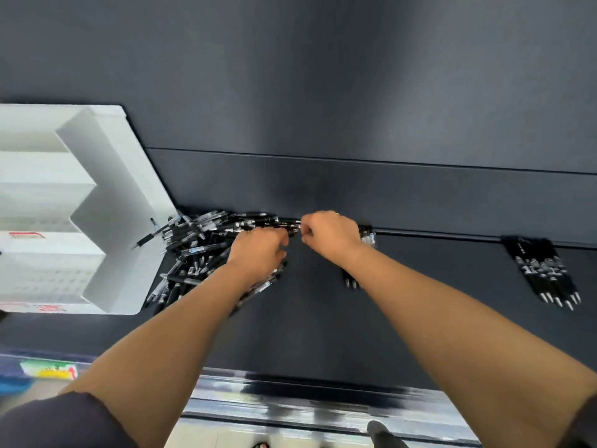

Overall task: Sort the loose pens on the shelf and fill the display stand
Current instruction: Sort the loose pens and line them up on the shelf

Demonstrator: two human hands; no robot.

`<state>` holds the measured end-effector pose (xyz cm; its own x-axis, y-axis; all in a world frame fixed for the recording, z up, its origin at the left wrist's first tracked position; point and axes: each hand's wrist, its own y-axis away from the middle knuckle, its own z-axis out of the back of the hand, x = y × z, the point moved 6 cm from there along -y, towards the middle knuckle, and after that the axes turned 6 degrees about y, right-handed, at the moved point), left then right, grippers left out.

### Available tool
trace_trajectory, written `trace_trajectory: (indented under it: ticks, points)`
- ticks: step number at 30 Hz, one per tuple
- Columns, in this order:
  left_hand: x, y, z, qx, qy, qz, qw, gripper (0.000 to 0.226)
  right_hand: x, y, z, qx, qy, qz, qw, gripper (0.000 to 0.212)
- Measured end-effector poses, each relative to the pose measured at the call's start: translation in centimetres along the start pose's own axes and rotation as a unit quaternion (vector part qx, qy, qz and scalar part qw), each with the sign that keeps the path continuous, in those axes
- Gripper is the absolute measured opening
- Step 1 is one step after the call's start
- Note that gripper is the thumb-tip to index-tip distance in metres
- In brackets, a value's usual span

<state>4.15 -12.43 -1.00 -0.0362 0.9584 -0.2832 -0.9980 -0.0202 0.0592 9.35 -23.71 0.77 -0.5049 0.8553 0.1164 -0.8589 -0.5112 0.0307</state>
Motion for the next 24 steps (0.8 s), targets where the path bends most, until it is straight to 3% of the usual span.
trace_trajectory:
  ticks: [8, 18, 24]
  points:
    - [5.1, 1.8, 1.1, -0.011, -0.023, 0.024, 0.999, 0.021, 4.3, -0.8, -0.5, 0.023, 0.007, 0.013, 1.0, 0.012]
    - [7.0, 0.8, 0.1, 0.013, -0.036, -0.012, 0.999, 0.016, 4.7, -2.1, -1.8, 0.039, 0.013, -0.051, 0.998, 0.016]
    - [7.8, 0.0, -1.4, 0.046, -0.079, -0.035, 0.995, 0.016, 5.2, -2.6, -3.8, 0.1, -0.023, -0.091, 0.99, 0.022]
